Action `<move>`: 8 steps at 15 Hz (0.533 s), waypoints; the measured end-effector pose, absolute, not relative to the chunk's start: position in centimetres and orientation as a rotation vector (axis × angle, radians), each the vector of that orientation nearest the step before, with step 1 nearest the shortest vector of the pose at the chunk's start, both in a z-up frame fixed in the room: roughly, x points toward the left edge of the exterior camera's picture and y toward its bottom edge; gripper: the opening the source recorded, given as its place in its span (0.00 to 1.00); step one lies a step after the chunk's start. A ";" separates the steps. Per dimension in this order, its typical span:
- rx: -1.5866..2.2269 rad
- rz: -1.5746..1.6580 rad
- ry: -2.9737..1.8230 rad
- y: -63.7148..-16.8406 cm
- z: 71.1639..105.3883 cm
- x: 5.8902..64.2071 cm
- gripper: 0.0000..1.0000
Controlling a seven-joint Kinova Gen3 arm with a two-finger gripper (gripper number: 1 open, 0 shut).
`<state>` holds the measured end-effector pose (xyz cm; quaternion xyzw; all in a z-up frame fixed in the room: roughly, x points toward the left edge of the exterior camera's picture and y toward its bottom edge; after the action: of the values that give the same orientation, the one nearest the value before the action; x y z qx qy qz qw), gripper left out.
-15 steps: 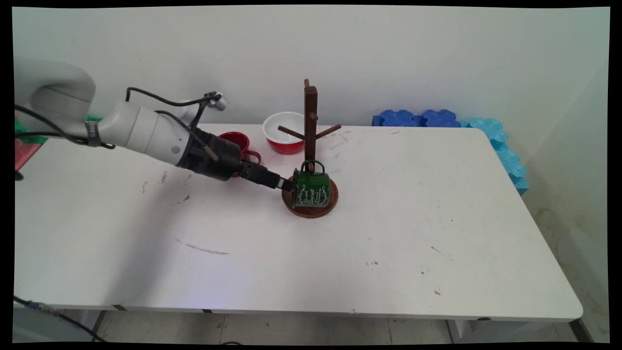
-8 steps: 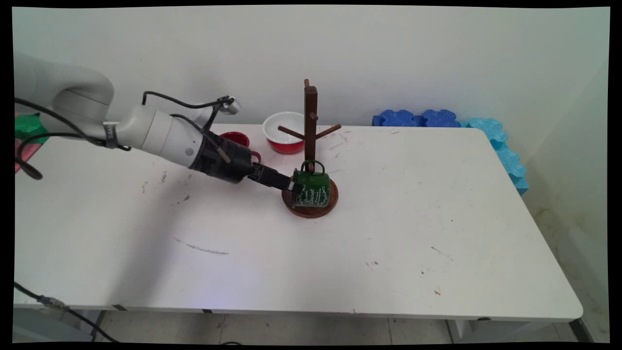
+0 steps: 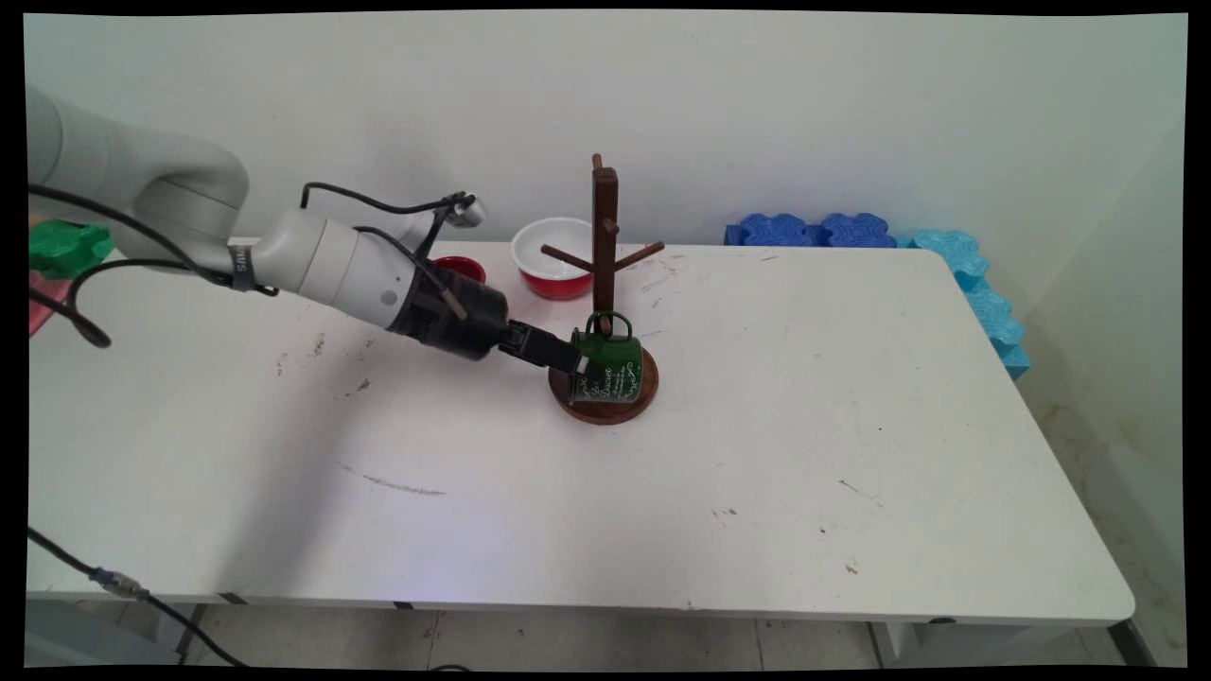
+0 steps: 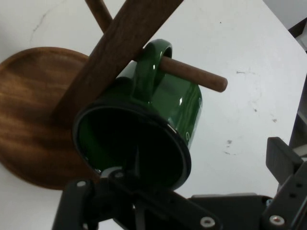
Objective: Pick up the green mug from the rack
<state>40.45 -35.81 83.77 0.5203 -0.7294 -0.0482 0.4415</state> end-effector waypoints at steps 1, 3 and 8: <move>1.291 -0.123 -1.810 -35.9 83.7 40.3 1.00; 1.289 -0.129 -1.809 -36.1 83.6 40.2 1.00; 1.281 -0.140 -1.810 -36.6 83.3 39.8 0.00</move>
<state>39.80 -36.57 83.34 0.5168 -0.7299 -0.0563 0.4438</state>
